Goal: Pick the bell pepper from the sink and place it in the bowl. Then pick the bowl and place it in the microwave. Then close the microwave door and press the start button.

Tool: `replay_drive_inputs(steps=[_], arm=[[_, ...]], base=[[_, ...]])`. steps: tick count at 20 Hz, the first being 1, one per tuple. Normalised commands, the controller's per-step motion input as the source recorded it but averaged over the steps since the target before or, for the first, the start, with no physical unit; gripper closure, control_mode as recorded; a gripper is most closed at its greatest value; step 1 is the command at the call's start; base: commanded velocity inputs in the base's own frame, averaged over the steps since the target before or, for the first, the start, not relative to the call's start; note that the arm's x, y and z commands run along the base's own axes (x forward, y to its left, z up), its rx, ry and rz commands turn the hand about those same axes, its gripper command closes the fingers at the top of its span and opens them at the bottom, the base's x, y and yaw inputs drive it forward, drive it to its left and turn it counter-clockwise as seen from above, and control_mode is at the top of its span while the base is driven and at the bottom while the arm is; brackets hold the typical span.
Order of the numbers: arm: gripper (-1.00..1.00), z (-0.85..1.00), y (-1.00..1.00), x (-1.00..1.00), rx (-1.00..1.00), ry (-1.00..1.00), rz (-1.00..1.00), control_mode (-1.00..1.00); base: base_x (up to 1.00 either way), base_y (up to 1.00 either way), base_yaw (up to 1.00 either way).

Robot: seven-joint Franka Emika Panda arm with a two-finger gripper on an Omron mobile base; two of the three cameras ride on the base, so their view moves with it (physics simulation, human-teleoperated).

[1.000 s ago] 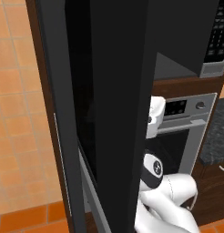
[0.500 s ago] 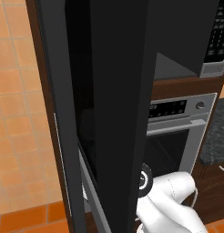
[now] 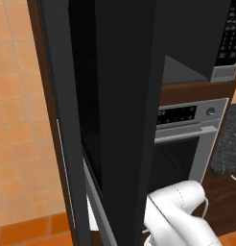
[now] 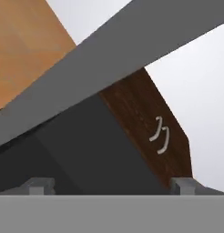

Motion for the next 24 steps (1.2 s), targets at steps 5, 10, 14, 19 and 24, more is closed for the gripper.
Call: replay_drive_inputs(steps=[5, 10, 14, 19, 24], arm=[[-1.0, -0.5, 0.64, -0.1, -0.21, 0.0, 0.0, -1.0], [-1.0, -0.42, 0.65, 0.0, -0.14, 0.0, 0.0, -1.0], [-1.0, -0.24, 0.57, 0.0, -0.04, 0.01, 0.0, -1.0], [-1.0, -0.11, 0.48, 0.0, -0.01, 0.0, -0.04, -1.0], [-1.0, 0.0, 0.4, 0.0, 0.0, 0.0, -0.15, -1.0]], base=[[0.0, 0.0, 0.0], [0.0, 0.0, 0.0], [0.0, 0.0, 0.0], [0.0, 0.0, 0.0], [0.0, 0.0, 0.0]])
